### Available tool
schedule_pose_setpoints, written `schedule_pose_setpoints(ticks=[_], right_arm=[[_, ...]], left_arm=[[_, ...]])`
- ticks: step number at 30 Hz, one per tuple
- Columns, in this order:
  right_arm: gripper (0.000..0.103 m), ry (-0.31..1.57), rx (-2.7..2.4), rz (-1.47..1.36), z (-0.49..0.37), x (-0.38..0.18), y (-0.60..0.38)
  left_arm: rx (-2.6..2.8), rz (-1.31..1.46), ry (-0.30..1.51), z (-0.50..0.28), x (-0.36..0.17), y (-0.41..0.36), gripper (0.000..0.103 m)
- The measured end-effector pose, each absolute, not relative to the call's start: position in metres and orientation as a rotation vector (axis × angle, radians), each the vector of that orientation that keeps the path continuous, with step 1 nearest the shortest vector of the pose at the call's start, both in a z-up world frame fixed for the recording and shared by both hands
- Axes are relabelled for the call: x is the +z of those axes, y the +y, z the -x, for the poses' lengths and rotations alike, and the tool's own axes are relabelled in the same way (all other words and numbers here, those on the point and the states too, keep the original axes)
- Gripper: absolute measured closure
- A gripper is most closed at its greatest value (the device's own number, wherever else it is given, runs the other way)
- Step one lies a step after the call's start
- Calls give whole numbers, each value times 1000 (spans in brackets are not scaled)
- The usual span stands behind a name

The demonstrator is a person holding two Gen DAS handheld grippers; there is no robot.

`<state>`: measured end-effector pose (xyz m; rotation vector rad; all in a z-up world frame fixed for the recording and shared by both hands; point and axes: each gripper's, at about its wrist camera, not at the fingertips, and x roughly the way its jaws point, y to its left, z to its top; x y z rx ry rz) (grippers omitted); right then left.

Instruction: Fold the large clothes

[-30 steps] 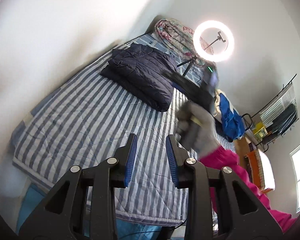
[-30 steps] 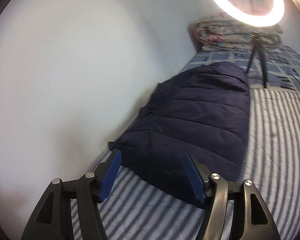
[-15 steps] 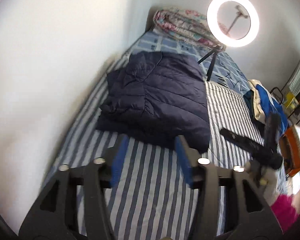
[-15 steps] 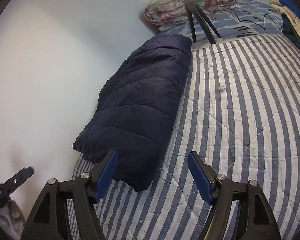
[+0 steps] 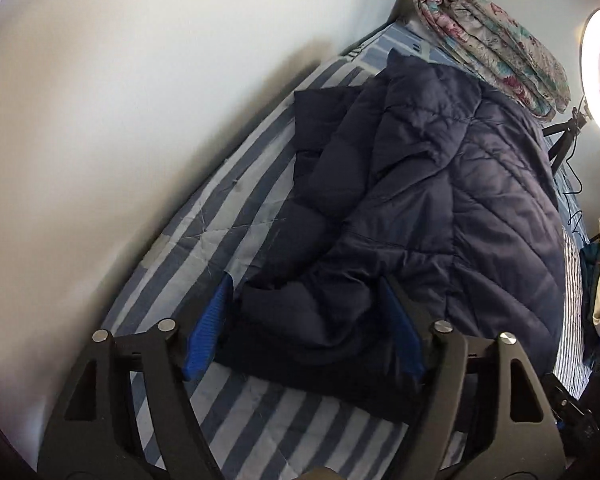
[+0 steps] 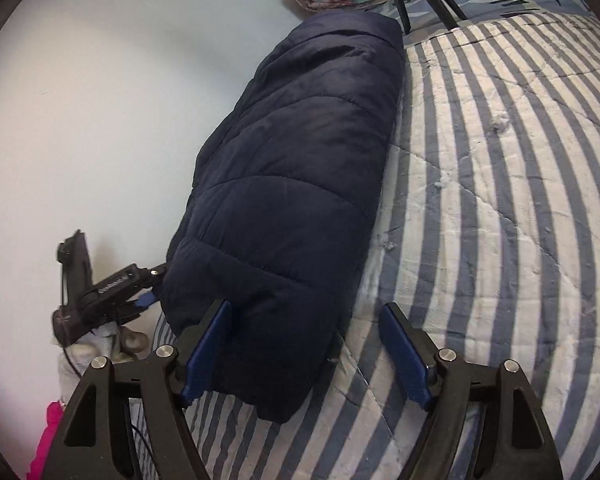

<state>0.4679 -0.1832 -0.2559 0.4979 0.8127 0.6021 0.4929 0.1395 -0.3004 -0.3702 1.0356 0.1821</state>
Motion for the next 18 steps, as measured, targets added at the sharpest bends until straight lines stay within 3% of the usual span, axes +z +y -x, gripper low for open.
schedule_pose_setpoints(ticks=[3, 5, 6, 8, 11, 18], right_arm=[[25, 813, 644, -493, -474, -256, -172], [42, 827, 678, -492, -477, -257, -162], [45, 837, 677, -487, -479, -258, -156], [60, 839, 659, -462, -480, -256, -148], [75, 843, 635, -437, -481, -249, -142], [82, 893, 581, -339, -458, -218, -154]], left_arm=[[143, 414, 1029, -490, -317, 147, 24], [129, 405, 1007, -487, -320, 147, 29], [117, 393, 1004, -487, -320, 146, 33], [82, 401, 1006, -483, -316, 143, 57], [78, 360, 1000, -477, -305, 135, 71], [1, 371, 1054, -448, -291, 114, 80]])
